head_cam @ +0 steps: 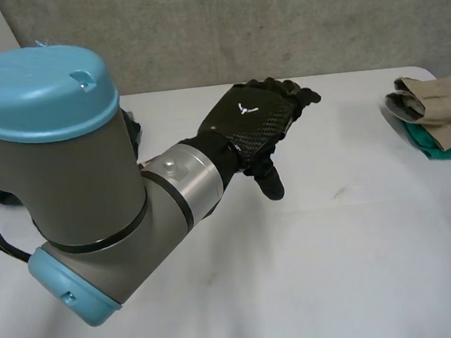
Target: Fold the laundry.
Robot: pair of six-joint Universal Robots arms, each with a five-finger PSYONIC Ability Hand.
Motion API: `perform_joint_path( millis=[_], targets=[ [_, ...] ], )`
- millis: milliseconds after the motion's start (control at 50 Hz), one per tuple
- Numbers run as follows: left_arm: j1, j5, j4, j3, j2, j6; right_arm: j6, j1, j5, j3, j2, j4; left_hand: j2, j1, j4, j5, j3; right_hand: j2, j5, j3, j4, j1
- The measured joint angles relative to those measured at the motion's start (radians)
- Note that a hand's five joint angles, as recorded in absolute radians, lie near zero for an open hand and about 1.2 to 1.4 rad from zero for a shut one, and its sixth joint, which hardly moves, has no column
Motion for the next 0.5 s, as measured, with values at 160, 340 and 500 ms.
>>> perform_joint_path(
  millis=[160,340,500],
  targets=[
    [-0.003,0.0,0.0,-0.006,-0.003,-0.001,0.001,-0.026,-0.036,0.029,0.008,0.003,0.0,0.0,0.0,0.0,0.0,0.0,0.013,0.008,0.001,0.0],
    [-0.023,0.002,0.0,-0.001,0.006,0.0,-0.002,-0.057,-0.02,0.134,-0.106,0.038,0.0,0.0,0.0,0.0,0.0,-0.803,-0.75,-0.788,-0.825,-0.695],
    [-0.039,0.002,0.0,0.0,0.013,0.0,-0.015,-0.081,-0.007,0.279,-0.308,0.166,0.0,0.0,0.0,0.0,0.0,-0.913,-0.841,-0.932,-0.991,-0.761]
  ],
)
